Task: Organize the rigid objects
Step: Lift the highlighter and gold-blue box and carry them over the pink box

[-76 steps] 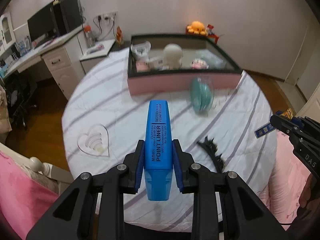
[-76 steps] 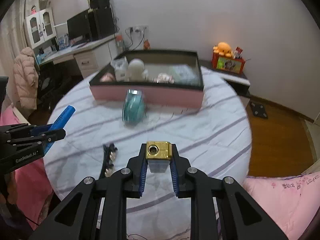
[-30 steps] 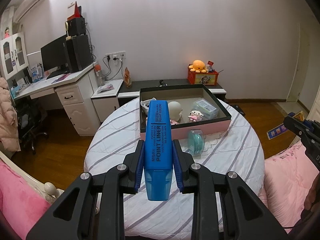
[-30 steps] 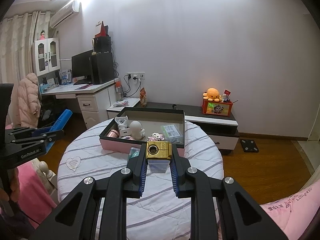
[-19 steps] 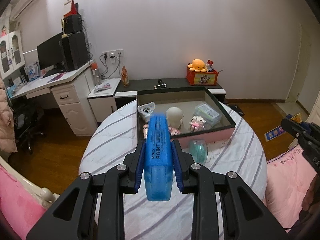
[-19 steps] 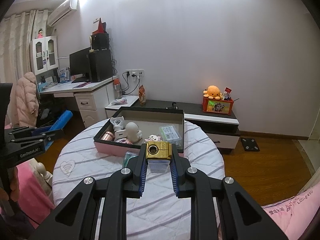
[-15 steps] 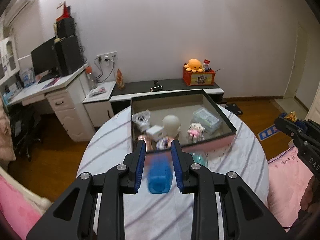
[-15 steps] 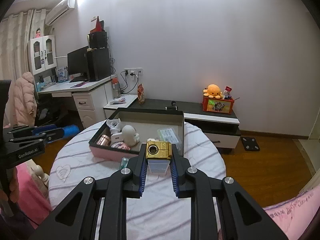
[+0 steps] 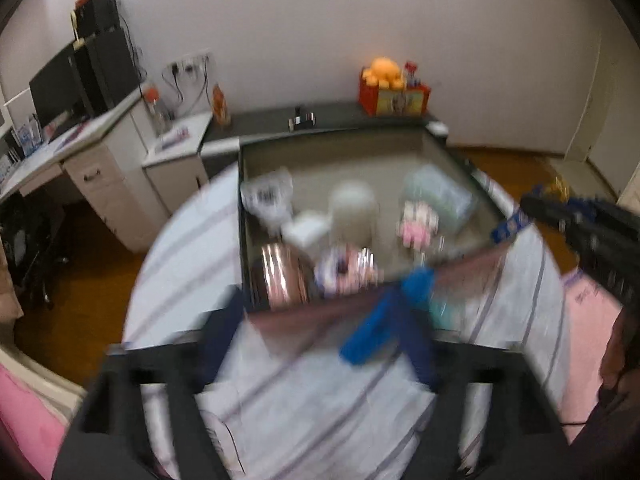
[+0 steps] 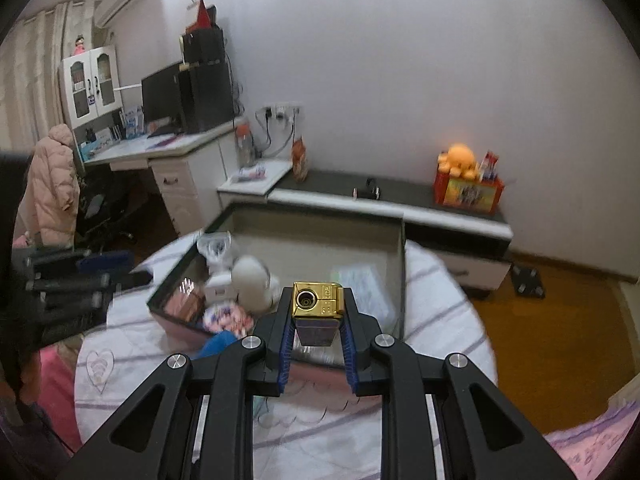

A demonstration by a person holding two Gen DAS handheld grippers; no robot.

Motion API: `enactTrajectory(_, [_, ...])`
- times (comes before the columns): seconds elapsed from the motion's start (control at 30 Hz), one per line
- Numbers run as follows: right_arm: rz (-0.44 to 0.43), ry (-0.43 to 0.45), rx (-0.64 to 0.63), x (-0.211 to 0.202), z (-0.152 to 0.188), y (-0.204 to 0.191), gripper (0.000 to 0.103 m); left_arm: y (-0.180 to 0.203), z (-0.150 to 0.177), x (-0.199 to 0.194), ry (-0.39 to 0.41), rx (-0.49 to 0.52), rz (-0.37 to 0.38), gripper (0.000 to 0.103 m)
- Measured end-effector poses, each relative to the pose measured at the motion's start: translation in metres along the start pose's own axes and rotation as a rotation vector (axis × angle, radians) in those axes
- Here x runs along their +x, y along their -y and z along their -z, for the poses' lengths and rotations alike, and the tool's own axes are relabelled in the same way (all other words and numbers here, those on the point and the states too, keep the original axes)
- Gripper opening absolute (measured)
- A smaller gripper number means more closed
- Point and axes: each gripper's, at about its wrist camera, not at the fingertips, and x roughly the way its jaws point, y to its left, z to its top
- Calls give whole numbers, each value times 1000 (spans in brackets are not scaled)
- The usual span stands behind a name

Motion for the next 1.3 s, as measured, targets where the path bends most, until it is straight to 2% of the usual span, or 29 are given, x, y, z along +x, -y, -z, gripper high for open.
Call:
enactTrajectory(0.13, [-7,-91,51,15,21,8,21,18,20,21,-62,33,21,81])
enactTrajectory(0.23, [-2,-119,49,17,29,8,21,32,21,43,-98,88,3,81])
enactTrajectory(0.33, [-2,-121,42,14,31,8,21,43,20,63,-123,118,35,80])
enactTrajectory(0.37, [2,-122,41,15,30,9,21,46,19,68,-130,121,31,75])
enactTrajectory(0.43, [10,-128,43,17,29,12,21,49,17,78,-145,136,56,47])
enactTrajectory(0.47, [10,-133,47,20,29,13,21,49,17,86,-181,128,93,38])
enactTrajectory(0.57, [12,-149,60,27,30,19,21,51,17,91,-195,133,87,34])
enactTrajectory(0.63, [15,-162,72,30,32,23,21,48,16,87,-206,104,138,31])
enactTrajectory(0.67, [16,-164,77,31,33,25,21,47,16,84,-207,98,152,29])
enactTrajectory(0.77, [18,-166,93,31,34,29,21,46,16,74,-188,100,110,17])
enactTrajectory(0.83, [14,-157,92,26,33,28,21,42,14,70,-178,91,100,13])
enactTrajectory(1.0, [13,-124,77,9,31,22,21,27,13,48,-145,53,82,13])
enactTrajectory(1.3, [21,-42,48,-36,27,8,21,16,12,-2,-25,8,28,13])
